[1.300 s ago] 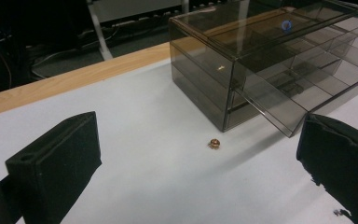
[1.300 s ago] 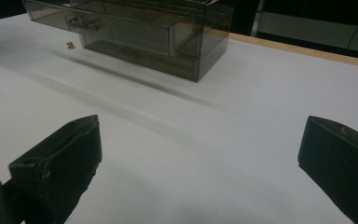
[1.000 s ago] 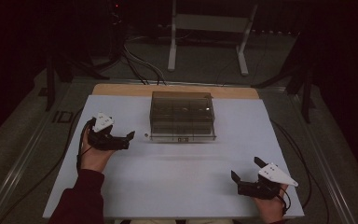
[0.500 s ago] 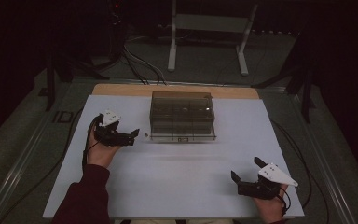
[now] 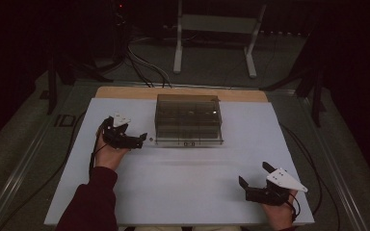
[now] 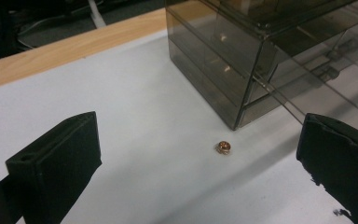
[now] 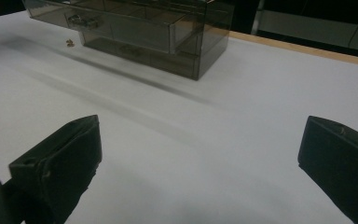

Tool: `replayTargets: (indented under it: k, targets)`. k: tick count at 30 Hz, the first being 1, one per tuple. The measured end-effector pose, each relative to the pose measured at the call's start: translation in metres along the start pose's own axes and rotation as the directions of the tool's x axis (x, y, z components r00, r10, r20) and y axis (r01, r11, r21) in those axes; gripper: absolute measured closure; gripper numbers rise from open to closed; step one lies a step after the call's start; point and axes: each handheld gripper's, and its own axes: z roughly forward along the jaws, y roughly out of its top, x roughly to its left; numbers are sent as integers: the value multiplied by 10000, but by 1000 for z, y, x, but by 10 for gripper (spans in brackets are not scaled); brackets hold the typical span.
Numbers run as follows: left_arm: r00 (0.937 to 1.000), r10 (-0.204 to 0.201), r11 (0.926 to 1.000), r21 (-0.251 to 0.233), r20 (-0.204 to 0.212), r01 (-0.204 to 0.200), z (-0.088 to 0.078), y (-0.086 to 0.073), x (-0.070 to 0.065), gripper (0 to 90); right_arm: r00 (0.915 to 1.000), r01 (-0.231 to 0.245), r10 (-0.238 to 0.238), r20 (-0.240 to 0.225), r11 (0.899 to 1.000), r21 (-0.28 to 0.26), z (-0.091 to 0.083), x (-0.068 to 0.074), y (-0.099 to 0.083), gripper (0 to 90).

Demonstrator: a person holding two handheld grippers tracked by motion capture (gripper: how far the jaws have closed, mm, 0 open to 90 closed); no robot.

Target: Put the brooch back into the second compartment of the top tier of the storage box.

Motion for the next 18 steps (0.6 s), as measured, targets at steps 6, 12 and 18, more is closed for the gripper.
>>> replayTargets:
  k: [6,12,18]
  targets:
    - [9999,121,9985,538,113,-127,9,0,1,7,10000,0,0,38,10000,26,0,-1,0,0]
    - [9998,-33,9942,1079,213,10,21,-2,4,10,10000,4,-4,27,10000,56,0,0,0,0]
    - [9992,-257,9890,1461,294,211,30,-4,4,26,10000,11,-11,16,10000,55,0,0,0,0]
